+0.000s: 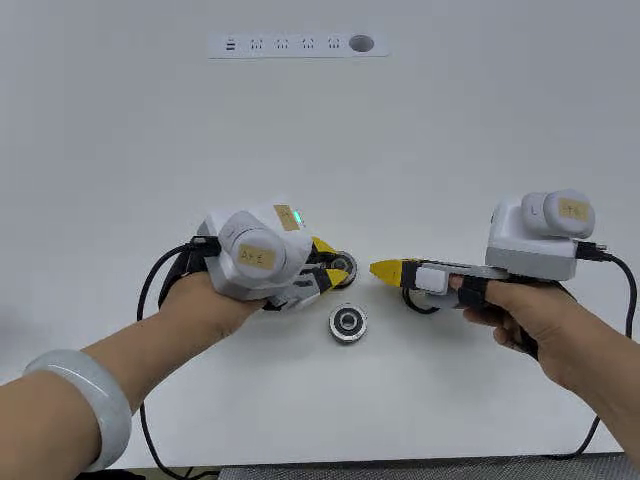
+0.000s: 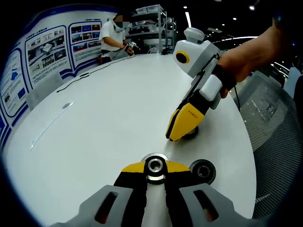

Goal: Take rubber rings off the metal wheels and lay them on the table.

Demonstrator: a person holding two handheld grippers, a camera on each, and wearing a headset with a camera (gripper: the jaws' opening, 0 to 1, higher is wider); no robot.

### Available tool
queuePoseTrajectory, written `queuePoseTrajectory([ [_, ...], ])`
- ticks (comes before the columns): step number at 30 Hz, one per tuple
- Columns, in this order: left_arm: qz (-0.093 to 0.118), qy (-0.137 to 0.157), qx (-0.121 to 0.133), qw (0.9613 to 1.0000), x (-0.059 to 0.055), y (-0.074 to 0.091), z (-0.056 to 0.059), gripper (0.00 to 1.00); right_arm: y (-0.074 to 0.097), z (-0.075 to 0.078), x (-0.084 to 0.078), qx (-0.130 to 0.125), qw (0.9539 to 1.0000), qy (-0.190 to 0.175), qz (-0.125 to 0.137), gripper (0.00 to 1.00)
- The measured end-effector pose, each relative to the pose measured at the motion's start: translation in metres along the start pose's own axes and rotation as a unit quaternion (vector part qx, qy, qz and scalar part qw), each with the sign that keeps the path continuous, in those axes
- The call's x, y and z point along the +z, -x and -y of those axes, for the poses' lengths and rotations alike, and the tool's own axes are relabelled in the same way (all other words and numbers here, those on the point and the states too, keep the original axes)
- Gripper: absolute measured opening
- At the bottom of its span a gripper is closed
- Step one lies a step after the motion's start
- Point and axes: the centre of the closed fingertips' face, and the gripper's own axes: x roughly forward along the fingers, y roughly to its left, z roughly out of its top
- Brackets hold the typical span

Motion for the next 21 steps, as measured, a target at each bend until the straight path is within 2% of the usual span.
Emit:
queuePoseTrajectory([
  [9,0.002,0.004,0.001,1.0,0.0,0.0,0.0,0.13,-0.014,0.0,-0.003,0.008,0.9998,-0.006,-0.017,0.17],
  [21,0.005,0.007,0.002,1.0,0.0,0.0,0.0,0.13,-0.023,0.0,-0.008,0.016,0.9991,-0.022,-0.033,0.17],
])
